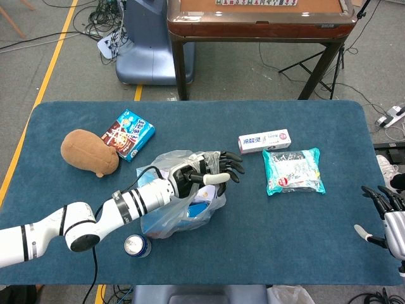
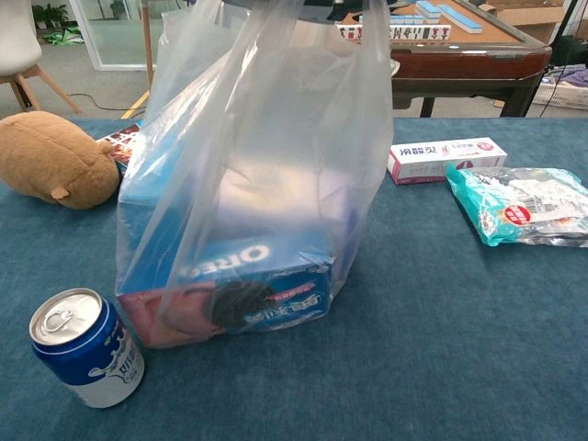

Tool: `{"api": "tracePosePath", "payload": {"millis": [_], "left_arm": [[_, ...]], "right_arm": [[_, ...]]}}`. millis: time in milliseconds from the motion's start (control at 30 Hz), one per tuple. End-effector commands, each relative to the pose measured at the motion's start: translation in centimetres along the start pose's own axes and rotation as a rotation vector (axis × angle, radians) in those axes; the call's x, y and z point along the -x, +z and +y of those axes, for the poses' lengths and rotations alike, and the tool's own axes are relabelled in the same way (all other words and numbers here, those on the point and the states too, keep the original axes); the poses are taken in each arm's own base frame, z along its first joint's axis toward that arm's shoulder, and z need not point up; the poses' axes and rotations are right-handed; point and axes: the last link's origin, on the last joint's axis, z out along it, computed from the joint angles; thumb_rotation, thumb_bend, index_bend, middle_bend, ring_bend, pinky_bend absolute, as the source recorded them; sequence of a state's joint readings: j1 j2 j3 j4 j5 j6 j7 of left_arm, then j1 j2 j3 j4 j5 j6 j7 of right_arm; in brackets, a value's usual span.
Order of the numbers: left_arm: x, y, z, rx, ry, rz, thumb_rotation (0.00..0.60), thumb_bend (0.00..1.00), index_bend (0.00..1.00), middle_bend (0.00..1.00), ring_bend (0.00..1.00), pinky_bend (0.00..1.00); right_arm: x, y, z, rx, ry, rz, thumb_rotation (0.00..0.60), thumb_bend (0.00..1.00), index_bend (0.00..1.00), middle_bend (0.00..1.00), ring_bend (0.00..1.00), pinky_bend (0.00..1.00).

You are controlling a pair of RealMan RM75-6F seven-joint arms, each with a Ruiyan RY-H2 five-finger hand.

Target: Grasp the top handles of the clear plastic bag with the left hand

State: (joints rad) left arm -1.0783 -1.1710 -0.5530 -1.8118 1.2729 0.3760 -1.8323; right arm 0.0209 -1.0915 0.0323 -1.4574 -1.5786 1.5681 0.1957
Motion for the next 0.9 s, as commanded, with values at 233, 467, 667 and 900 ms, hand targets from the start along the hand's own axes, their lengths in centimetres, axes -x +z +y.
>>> {"api": "tracePosePath", "payload": {"millis": [233,467,667,900], "left_arm": [[0.6,-1.3,1.2,-0.050,0.032,0.042,0.600,0.42,0.48,0.59,0.68,1.00],[1.0,-2.7,2.5,-0.017,0.038,0.056,0.600,0.52,0.54,0.70,0.80,1.00],[1.3,-4.0,3.9,0.036,0.044,0.058,0.600,0.54,0.55,0.75,0.85,1.00],[1.9,-6.5,6.2,0.133,0.060,0.061,0.600,0.54,0.55,0.75,0.85,1.00]], "right_arm": [[0.0,0.0,-0.1,-0.003,0.001,0.003,0.600,0.16,0.17,0.29,0.11,0.21],[-0.3,-0.2,-0.3,-0.004,-0.002,0.012,0.600,0.16,0.17,0.29,0.11,0.21],[-0.5,-0.4,-0.4,-0.009,-0.002,0.021,0.600,0.16,0.17,0.29,0.11,0.21],[-0.5,-0.8,-0.6,-0.014,-0.001,0.021,0.600,0.16,0.17,0.29,0.11,0.21]]}}
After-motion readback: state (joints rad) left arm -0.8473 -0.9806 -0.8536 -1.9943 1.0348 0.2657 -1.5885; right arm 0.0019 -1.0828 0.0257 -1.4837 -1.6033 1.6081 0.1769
